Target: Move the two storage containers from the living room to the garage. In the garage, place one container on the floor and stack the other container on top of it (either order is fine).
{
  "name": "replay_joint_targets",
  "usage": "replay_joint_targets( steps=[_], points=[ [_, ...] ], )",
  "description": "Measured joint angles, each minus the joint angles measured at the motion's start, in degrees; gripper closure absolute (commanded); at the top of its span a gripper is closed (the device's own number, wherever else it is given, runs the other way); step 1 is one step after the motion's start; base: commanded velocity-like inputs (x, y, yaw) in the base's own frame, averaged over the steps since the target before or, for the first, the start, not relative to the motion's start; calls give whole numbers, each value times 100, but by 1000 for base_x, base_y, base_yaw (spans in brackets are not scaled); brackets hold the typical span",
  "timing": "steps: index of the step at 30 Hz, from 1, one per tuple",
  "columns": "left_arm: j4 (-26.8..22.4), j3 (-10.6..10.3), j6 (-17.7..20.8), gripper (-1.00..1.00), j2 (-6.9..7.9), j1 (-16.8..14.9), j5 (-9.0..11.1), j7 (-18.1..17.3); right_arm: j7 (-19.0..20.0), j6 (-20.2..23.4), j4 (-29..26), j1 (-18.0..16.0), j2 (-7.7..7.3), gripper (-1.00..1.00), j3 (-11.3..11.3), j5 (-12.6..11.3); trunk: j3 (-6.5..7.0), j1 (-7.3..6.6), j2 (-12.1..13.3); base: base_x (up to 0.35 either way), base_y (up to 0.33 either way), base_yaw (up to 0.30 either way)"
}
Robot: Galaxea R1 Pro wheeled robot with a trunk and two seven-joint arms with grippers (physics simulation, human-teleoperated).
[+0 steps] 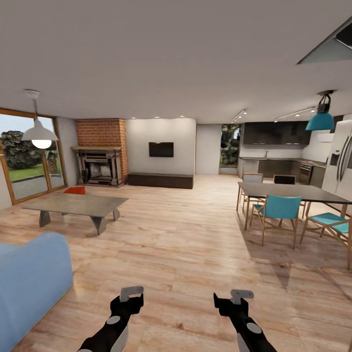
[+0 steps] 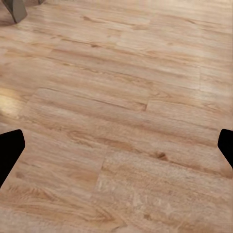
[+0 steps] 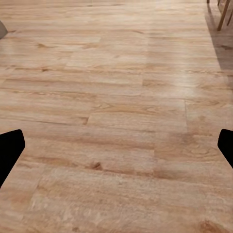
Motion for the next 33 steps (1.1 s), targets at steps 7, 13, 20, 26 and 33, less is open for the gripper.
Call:
replay_joint_targets(
  steps=[7, 13, 20, 26, 33],
  points=[
    [0, 0, 0, -100, 0, 0, 0, -2, 0, 0, 0, 0, 0, -100, 0, 0, 0, 0, 0, 331, 0, 0],
    [-1, 0, 0, -100, 0, 0, 0, -3, 0, 0, 0, 0, 0, -100, 0, 0, 0, 0, 0, 331, 0, 0],
    [3, 0, 0, -100, 0, 0, 0, -3, 0, 0, 0, 0, 0, -100, 0, 0, 0, 0, 0, 331, 0, 0],
    [2, 0, 0, -100, 0, 0, 0, -3, 0, 0, 0, 0, 0, -100, 0, 0, 0, 0, 0, 331, 0, 0],
    [1, 0, 0, -100, 0, 0, 0, -3, 0, 0, 0, 0, 0, -100, 0, 0, 0, 0, 0, 331, 0, 0]
  ],
)
